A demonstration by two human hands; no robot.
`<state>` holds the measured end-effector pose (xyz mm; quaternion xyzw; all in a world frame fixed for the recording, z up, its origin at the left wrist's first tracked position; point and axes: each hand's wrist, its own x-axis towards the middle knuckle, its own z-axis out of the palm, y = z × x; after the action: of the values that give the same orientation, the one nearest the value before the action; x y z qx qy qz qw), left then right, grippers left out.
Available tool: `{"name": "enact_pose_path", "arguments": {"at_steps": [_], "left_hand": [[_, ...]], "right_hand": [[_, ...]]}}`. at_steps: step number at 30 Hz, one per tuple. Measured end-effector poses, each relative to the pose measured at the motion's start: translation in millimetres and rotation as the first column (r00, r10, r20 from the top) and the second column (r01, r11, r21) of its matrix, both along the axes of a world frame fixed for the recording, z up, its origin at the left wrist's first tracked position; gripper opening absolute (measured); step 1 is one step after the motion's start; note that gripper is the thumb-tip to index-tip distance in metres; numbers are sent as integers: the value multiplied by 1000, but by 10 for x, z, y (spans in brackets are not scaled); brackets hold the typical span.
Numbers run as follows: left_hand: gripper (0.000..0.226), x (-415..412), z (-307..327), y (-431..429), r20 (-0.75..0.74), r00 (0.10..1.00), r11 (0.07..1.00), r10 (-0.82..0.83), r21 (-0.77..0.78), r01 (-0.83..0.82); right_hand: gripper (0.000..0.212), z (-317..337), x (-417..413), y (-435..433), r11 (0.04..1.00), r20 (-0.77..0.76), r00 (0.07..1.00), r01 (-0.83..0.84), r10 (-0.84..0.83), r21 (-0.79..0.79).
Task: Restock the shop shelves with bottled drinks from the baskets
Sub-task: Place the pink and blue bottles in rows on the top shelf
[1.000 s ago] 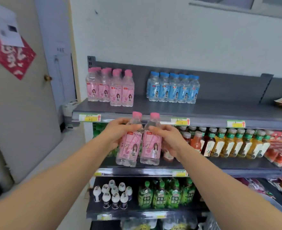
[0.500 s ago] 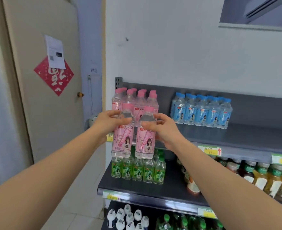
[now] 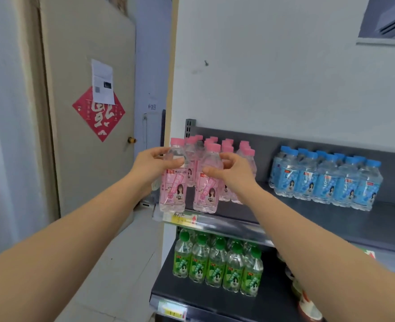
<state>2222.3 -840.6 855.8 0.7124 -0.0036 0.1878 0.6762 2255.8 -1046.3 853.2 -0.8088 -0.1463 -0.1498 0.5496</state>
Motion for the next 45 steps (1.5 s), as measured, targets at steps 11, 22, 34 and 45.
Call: {"name": "enact_pose_path", "arguments": {"at_steps": [11,22,34,45], "left_hand": [[63,682,96,421,9,993,993,-117,18,117],[58,978,8,359,2,990,990,-143,-2,143],[57,1107,-52,270,13,990,990,-143,-16,143],[65,1207,-92,212,33,990,990,-139,-2,139]], "right_hand": [[75,97,658,501,847,191,957,284,-220,-449],[56,116,728,577,608,326,892,453,-314,-652],[78,109,792,456,396,555,792,609,-253,-688],[76,149,843,369,359,593,778,624,-207,-694]]}}
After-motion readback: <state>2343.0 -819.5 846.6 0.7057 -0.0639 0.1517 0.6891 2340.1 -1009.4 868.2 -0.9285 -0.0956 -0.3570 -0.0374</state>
